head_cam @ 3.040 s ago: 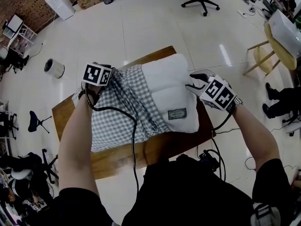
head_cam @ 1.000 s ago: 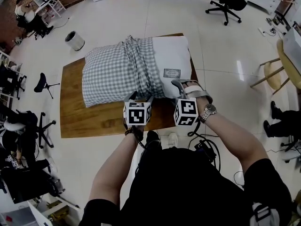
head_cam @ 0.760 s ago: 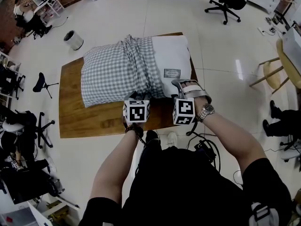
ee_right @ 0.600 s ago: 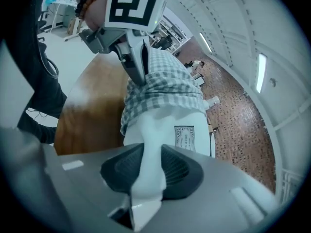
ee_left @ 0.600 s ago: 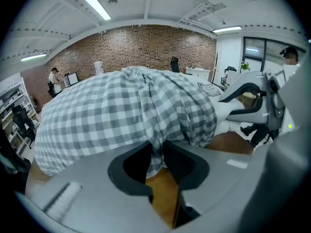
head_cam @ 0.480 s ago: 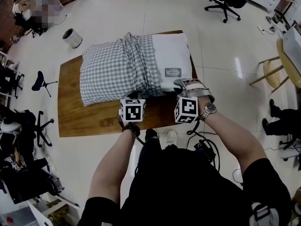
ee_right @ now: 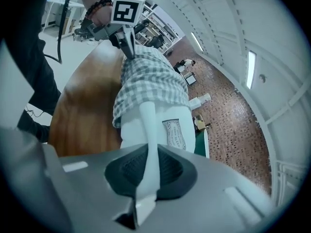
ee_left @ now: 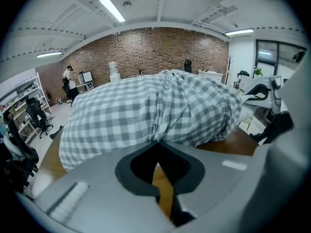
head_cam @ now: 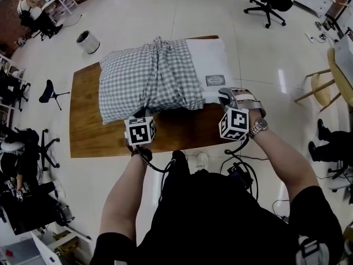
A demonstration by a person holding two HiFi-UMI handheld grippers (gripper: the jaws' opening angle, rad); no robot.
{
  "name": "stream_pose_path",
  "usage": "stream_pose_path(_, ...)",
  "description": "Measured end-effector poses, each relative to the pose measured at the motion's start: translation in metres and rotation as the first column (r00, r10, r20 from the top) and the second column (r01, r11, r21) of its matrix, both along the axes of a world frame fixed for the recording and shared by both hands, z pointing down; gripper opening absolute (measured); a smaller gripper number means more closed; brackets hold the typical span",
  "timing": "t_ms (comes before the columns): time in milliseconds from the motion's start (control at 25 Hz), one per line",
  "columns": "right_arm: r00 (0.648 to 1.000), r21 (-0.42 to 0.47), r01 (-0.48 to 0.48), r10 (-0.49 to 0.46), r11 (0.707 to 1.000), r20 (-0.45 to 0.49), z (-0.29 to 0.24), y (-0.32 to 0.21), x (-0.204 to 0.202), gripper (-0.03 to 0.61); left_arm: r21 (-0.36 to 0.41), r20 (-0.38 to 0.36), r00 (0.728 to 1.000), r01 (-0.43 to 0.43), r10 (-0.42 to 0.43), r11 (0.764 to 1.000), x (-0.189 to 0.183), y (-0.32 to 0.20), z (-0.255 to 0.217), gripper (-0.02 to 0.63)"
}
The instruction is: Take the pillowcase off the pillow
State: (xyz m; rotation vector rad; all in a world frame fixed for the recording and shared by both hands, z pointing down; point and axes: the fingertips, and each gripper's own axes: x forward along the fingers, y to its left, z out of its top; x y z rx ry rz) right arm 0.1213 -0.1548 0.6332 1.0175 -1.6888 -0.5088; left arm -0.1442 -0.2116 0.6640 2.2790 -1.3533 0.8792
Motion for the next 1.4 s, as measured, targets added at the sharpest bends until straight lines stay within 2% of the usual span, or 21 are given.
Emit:
stream_pose_path(480, 1.000, 0.012, -0.022, 0.021, 1.000, 0.012, -0.007, -0.012, 0.032, 0.018, -0.019, -0.043, 0.987, 0.157, -0.157, 0.987, -0.062, -0.033, -0.009, 0.006)
stream_pose_path(840, 0.999, 0.012, -0.041, 0.041, 0.999, 0.035, -0.004, -0.012, 0.055, 0.017, -0.058, -0.087, 0.959, 0.267, -0.271, 0.962, -0.098, -0.046, -0.008, 0.006)
stream_pose_path(1160, 0.995, -0.005, -0.056, 0.057, 0.998, 0.076, -0.005, -0.009, 0.058, 0.017, -0.051, -0.073, 0.956, 0.281, -0.284, 0.958, -0.120, -0.055, -0.011, 0.006)
stream_pose_path(1400, 0.993, -0.034, -0.063, 0.066, 0.997, 0.101, -0.001, -0.003, 0.057, 0.018, -0.061, -0.085, 0.955, 0.279, -0.284, 0.958, -0.118, -0.049, -0.009, 0.008)
